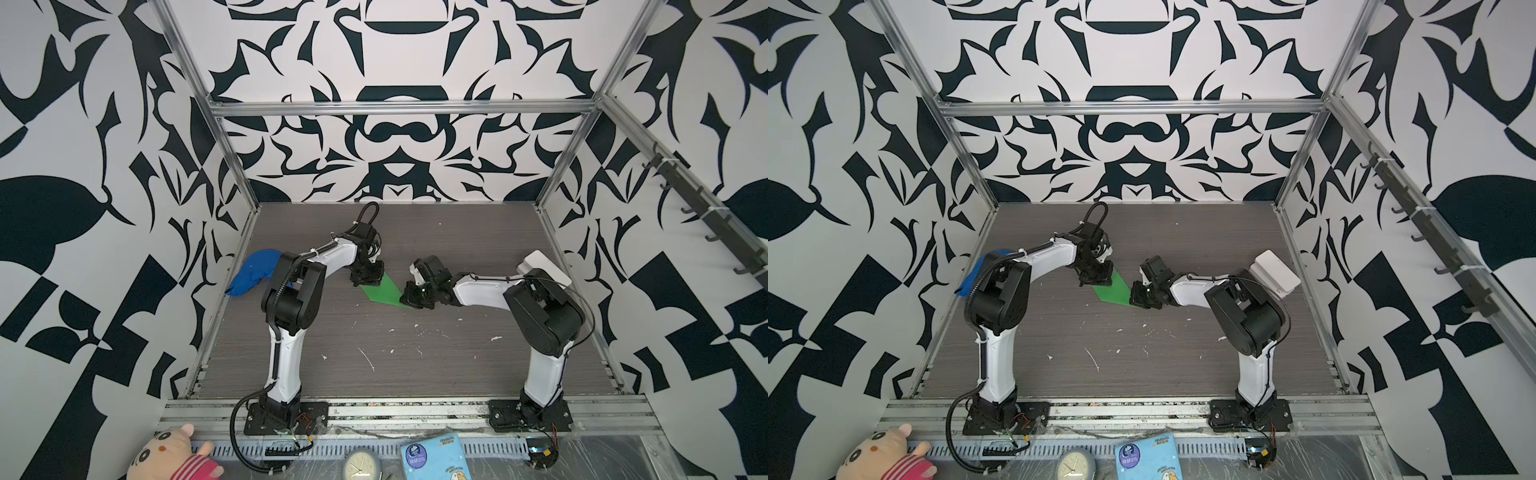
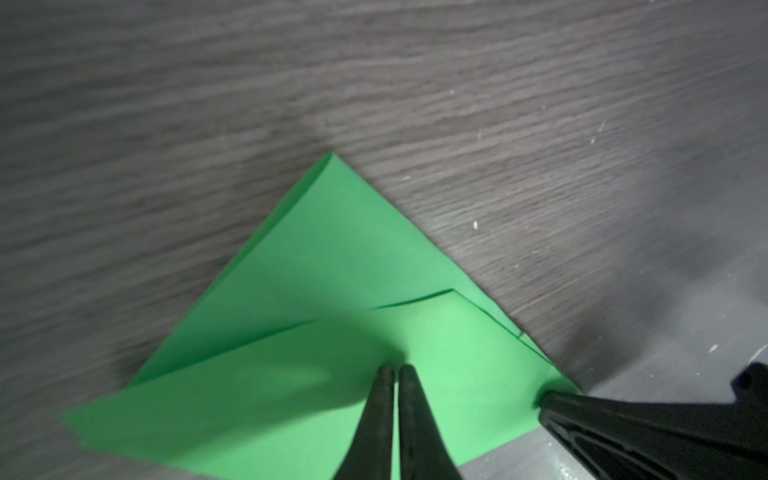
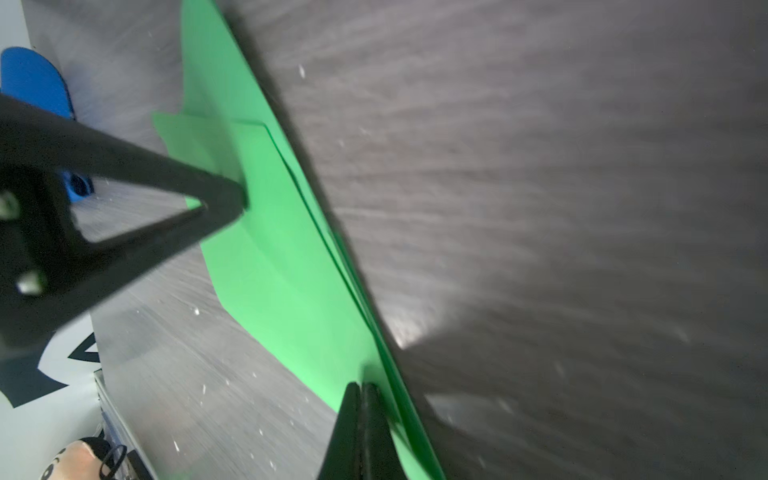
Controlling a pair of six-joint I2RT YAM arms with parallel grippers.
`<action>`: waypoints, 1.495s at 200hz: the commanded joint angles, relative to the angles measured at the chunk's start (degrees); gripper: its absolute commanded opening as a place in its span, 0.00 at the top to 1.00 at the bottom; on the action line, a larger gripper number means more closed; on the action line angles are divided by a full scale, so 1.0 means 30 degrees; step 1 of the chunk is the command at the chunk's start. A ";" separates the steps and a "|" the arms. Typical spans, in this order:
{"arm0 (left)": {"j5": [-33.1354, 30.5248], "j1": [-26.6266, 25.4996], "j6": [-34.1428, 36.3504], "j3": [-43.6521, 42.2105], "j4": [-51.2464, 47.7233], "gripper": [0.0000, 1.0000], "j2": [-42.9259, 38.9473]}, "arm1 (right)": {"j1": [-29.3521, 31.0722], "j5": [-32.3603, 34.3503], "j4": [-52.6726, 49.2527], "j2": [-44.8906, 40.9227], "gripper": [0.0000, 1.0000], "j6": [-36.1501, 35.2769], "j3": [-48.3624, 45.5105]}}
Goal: Fold a paper plane with a square sheet of paper (pick it up from the middle)
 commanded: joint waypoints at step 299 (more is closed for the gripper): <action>0.4724 0.1326 -1.2725 -0.8369 1.5709 0.74 -0.3507 | -0.0684 0.0398 0.0849 -0.3362 0.80 -0.4442 0.0166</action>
